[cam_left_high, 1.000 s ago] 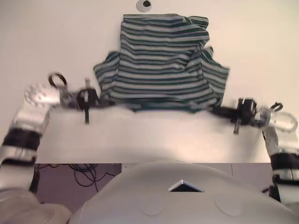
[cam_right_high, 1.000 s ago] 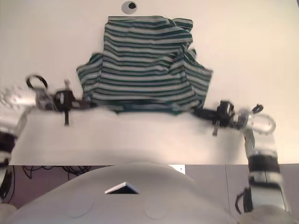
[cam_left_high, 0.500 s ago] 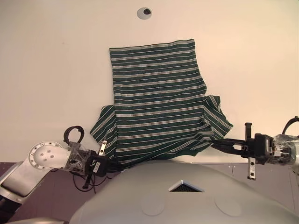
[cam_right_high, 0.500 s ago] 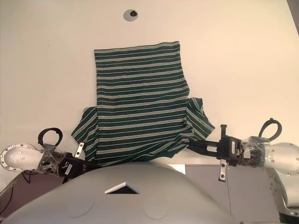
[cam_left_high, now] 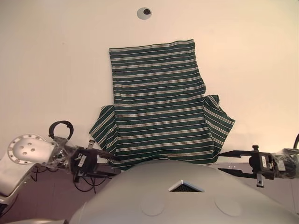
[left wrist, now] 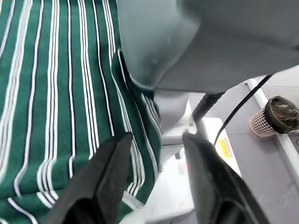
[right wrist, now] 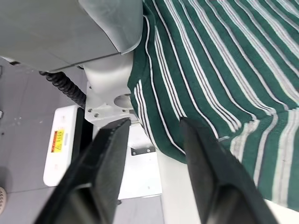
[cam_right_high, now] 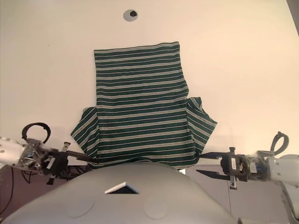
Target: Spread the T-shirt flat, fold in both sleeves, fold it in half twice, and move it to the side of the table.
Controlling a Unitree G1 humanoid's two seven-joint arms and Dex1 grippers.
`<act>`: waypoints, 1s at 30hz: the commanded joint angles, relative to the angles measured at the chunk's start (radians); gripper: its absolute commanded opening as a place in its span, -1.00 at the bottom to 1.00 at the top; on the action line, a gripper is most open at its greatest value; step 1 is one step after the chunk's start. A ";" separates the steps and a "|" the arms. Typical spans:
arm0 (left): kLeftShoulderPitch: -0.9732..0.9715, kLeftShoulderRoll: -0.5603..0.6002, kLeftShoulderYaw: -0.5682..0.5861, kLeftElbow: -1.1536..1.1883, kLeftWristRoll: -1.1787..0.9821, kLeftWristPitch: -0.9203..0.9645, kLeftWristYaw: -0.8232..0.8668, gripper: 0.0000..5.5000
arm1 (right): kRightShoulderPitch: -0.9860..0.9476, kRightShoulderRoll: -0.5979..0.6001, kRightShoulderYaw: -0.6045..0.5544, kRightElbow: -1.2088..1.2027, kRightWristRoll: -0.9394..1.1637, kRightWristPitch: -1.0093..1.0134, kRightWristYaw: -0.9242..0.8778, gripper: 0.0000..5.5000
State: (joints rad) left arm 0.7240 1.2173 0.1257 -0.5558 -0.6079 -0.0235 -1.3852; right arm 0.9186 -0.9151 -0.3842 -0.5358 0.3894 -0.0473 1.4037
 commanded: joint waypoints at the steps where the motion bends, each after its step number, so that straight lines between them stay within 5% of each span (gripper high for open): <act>1: -0.332 -0.104 0.068 0.064 -0.248 0.112 0.095 -0.30 | -0.338 0.042 -0.004 0.108 0.100 -0.054 -0.085 -0.20; 6: -0.823 -0.402 -0.212 0.442 0.155 0.118 0.400 -0.30 | -0.768 0.273 0.273 0.299 -0.177 -0.120 -0.386 -0.20; 10: -0.987 -0.446 -0.437 0.835 0.639 -0.052 0.570 -0.30 | -1.035 0.406 0.508 0.563 -0.480 -0.174 -0.549 -0.20; 18: -1.338 -0.620 -0.638 1.458 1.010 -0.375 0.825 -0.30 | -1.432 0.521 0.698 1.285 -0.779 -0.261 -0.852 -0.20; 25: -1.354 -0.595 -0.542 1.530 0.917 -0.615 0.805 -0.30 | -1.503 0.531 0.696 1.476 -0.759 -0.379 -0.979 -0.20; 30: -1.266 -0.487 -0.250 1.254 0.575 -0.551 0.717 -0.30 | -1.430 0.477 0.565 1.360 -0.570 -0.591 -0.939 -0.20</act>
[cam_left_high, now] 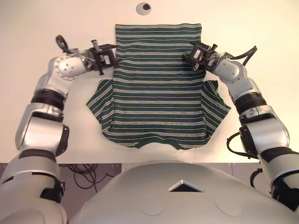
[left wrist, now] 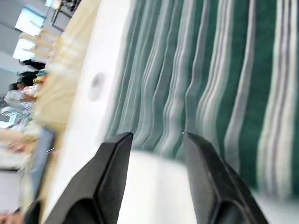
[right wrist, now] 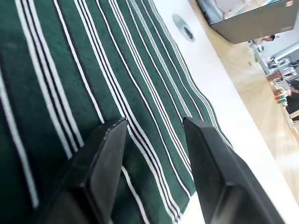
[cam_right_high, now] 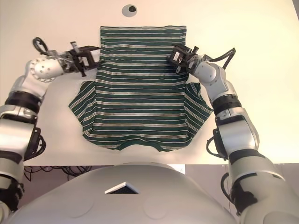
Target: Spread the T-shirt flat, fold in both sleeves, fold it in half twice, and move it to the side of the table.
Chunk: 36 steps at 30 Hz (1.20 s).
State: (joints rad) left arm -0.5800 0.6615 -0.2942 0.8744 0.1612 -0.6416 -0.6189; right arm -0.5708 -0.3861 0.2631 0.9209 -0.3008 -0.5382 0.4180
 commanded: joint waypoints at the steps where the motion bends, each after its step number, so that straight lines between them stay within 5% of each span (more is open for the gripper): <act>1: 0.107 0.081 0.225 -0.282 -0.303 0.152 -0.093 -0.30 | 0.089 -0.065 -0.106 -0.146 0.156 -0.133 0.052 -0.20; 5: 0.526 0.155 0.336 -0.681 -0.662 0.499 -0.277 -0.30 | 0.228 -0.115 -0.164 -0.358 0.249 -0.163 0.077 -0.20; 10: 0.850 0.198 0.425 -0.738 -0.827 0.827 -0.406 -0.14 | 0.345 -0.141 -0.194 -0.601 0.279 -0.078 0.097 -0.19; 21: 0.918 0.155 0.411 -0.646 -0.746 1.037 -0.401 -0.06 | 0.423 -0.150 -0.206 -0.792 0.282 0.048 0.106 -0.19; 36: 0.892 0.129 0.383 -0.609 -0.675 0.996 -0.439 -0.90 | 0.436 -0.152 -0.220 -0.810 0.272 0.073 0.118 -0.19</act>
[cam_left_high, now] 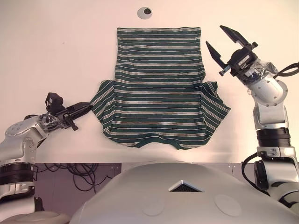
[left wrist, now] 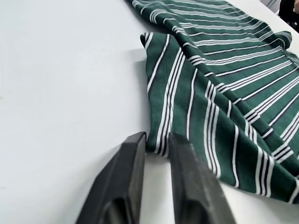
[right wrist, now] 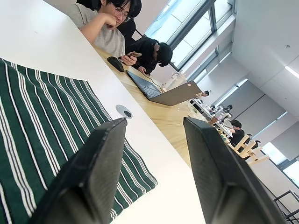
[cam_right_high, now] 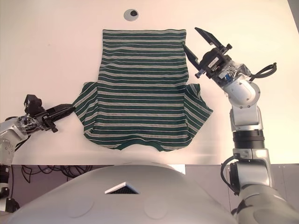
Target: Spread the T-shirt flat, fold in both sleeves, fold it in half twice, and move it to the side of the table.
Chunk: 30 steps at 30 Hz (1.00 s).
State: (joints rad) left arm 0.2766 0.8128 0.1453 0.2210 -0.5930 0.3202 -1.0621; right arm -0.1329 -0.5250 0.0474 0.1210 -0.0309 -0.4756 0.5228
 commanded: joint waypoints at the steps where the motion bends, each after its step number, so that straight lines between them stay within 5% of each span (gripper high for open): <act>1: 0.029 -0.024 -0.057 0.049 0.084 0.031 0.006 -0.94 | -0.004 -0.013 -0.004 -0.008 0.002 0.011 0.012 -0.19; 13: -0.060 -0.020 0.089 -0.001 -0.091 0.093 -0.161 -0.98 | -0.004 -0.008 -0.006 0.004 0.011 0.018 0.021 -0.19; 30: -0.172 -0.186 0.034 -0.225 -0.201 0.261 -0.137 -0.98 | 0.037 -0.014 -0.034 0.002 0.042 0.013 0.033 -0.19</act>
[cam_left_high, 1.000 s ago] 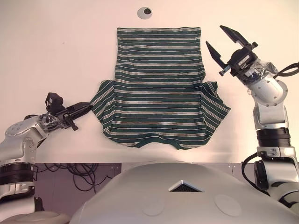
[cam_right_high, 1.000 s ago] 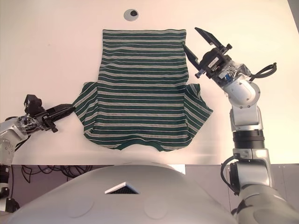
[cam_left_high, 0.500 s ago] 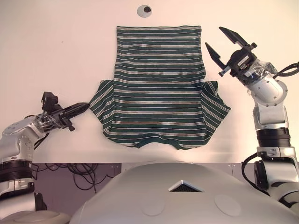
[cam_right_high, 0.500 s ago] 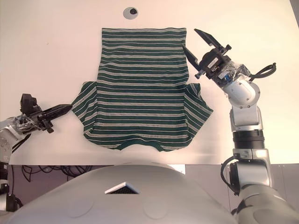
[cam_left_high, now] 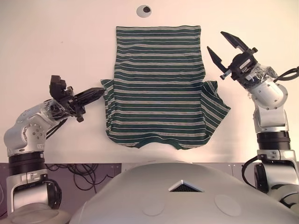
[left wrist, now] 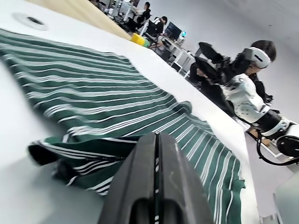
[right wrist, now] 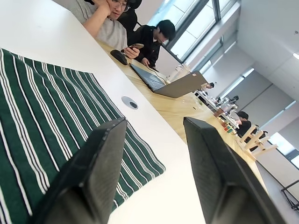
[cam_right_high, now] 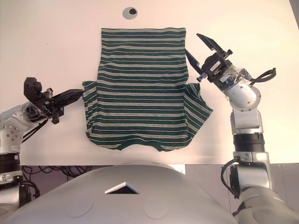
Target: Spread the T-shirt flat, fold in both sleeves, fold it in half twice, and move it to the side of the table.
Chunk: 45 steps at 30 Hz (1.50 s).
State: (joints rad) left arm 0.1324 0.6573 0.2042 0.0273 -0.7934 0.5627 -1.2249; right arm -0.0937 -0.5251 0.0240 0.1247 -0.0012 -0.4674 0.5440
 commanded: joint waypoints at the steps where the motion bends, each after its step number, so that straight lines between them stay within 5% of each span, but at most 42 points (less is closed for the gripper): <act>1: -0.034 -0.046 -0.035 -0.044 0.003 0.019 0.039 -0.98 | -0.006 -0.012 -0.010 0.003 0.013 0.005 0.013 -0.19; 19: -0.100 -0.239 -0.289 0.067 0.241 -0.104 0.144 -0.98 | 0.086 -0.038 -0.099 -0.004 0.059 -0.005 0.021 -0.19; 27: -0.028 -0.295 -0.346 -0.072 0.296 -0.186 0.212 -0.57 | 0.307 -0.127 -0.220 -0.123 0.094 0.038 0.065 -0.19; 33: 0.040 -0.371 -0.384 -0.231 0.327 -0.220 0.345 -0.22 | 0.482 -0.181 -0.271 -0.300 0.409 0.482 0.204 -0.19; 39: 0.018 -0.540 -0.370 -0.241 0.589 -0.778 0.585 -0.12 | 0.546 -0.207 -0.309 -0.331 0.699 1.001 0.236 -0.19; 45: -0.046 -0.657 -0.286 -0.108 0.619 -1.110 0.751 -0.12 | 0.549 -0.200 -0.302 -0.283 0.683 1.159 0.211 -0.19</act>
State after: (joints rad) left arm 0.0901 0.0019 -0.0909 -0.1118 -0.1770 -0.5109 -0.4894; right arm 0.4404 -0.6942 -0.2931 -0.1778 0.7147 0.6479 0.7682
